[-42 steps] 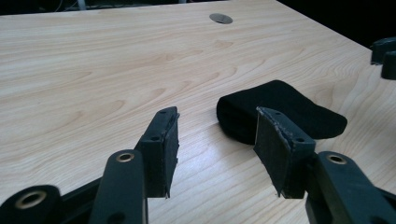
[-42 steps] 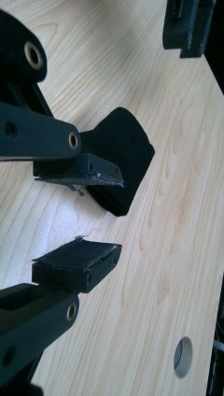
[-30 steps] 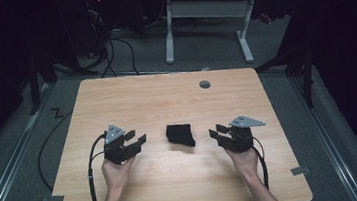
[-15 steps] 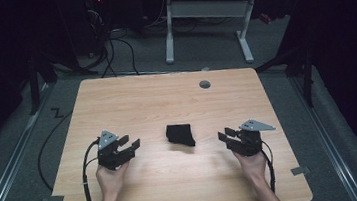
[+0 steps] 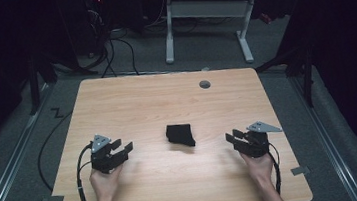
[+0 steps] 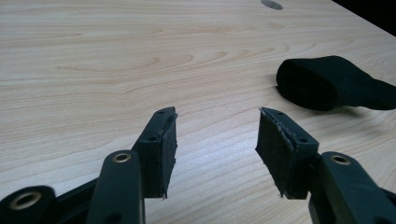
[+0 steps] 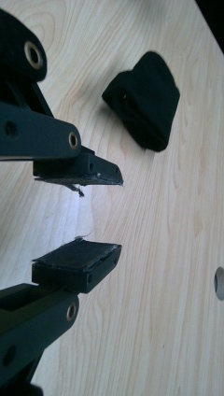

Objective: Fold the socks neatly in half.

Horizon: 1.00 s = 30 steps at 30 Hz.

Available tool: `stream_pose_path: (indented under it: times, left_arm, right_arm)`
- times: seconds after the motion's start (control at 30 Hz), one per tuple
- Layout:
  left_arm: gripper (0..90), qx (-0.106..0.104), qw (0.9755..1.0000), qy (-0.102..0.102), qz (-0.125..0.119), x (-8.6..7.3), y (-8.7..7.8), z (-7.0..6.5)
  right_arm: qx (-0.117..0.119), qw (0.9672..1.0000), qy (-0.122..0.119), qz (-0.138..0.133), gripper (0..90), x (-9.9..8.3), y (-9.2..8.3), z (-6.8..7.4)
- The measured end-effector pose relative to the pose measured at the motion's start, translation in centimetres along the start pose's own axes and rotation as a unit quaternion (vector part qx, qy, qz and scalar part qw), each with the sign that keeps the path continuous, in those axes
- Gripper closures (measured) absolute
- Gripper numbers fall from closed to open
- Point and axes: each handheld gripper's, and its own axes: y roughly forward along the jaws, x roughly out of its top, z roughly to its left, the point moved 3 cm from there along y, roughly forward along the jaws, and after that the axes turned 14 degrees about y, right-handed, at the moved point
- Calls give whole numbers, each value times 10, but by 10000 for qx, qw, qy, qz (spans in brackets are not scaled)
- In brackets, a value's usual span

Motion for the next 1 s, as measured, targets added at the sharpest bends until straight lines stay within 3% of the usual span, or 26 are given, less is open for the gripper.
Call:
stream_pose_path:
  times: [0.2,0.4,0.8,1.0]
  left_arm:
    - [474,95,9998,-189,32,-8,1,8]
    - [474,182,9995,-213,139,-11,6,12]
    - [474,386,9981,0,482,-16,17,14]
    - [470,490,9965,124,666,-19,22,14]
  right_arm:
    - [-186,9997,44,120,591,-5,0,-13]
    - [-338,9993,42,143,585,-5,1,-18]
    - [-789,9964,163,274,576,-16,5,-39]
    - [-1080,9933,71,403,556,-19,10,-44]
